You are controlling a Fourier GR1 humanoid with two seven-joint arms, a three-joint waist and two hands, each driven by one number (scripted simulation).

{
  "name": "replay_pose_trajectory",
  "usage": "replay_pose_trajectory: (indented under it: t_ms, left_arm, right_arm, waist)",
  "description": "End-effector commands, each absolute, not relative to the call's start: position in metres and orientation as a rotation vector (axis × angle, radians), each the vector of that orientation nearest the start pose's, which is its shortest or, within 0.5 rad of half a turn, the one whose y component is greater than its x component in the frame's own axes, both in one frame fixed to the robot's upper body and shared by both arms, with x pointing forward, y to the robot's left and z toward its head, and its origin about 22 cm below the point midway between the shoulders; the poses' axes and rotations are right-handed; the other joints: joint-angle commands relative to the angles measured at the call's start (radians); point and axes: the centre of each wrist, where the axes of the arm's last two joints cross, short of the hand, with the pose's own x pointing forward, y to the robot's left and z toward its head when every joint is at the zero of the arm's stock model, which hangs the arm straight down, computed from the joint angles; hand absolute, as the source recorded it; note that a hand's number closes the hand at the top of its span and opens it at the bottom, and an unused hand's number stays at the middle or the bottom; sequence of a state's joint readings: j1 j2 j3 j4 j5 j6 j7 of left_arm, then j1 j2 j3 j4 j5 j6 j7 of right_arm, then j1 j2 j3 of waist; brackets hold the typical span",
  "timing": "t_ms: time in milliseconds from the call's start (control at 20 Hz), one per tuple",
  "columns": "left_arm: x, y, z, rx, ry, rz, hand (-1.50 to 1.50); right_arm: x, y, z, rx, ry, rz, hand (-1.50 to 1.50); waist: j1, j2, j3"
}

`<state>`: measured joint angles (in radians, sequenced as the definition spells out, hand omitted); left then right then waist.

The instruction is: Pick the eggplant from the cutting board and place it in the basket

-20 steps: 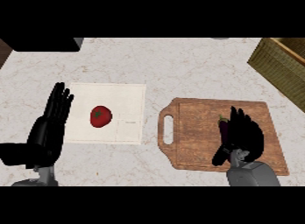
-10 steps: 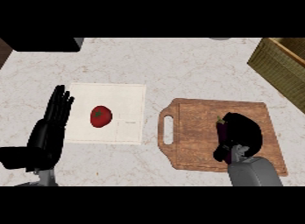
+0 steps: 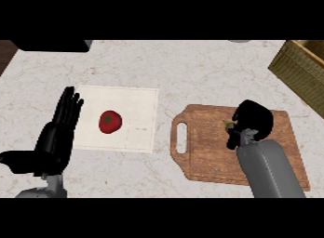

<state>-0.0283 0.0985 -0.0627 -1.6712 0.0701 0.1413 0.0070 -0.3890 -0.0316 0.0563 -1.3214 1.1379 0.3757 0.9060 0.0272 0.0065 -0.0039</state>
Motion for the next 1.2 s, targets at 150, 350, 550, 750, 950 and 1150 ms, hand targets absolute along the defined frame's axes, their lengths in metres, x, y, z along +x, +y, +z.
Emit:
replay_pose_trajectory:
  t_ms: [150, 350, 550, 750, 950, 1150]
  left_arm:
    - [0.251, 0.205, 0.043, -0.013, -1.729, -0.009, 0.00]
    - [0.257, 0.205, 0.046, -0.015, -1.723, -0.038, 0.00]
    - [0.260, 0.207, 0.045, -0.003, -1.720, -0.027, 0.00]
    - [0.261, 0.212, 0.045, 0.004, -1.721, -0.039, 0.00]
    - [0.257, 0.203, 0.042, 0.002, -1.718, -0.031, 0.00]
    - [0.256, 0.213, 0.034, 0.008, -1.698, -0.019, 0.00]
  right_arm:
    - [0.397, -0.211, 0.086, -1.093, -0.526, 0.475, 1.50]
    - [0.424, -0.218, 0.110, -1.211, -0.535, 0.423, 1.50]
    - [0.439, -0.209, 0.131, -1.278, -0.658, 0.310, 1.50]
    - [0.451, -0.187, 0.171, -1.303, -0.841, 0.150, 1.50]
    - [0.456, -0.178, 0.197, -1.372, -1.035, 0.034, 1.50]
    - [0.460, -0.133, 0.245, -1.373, -1.162, -0.039, 1.50]
  waist:
    - [0.080, 0.040, 0.009]
    - [0.098, 0.043, 0.007]
    - [0.100, 0.041, 0.007]
    - [0.100, 0.036, 0.006]
    - [0.073, 0.025, 0.005]
    - [0.062, 0.018, 0.003]
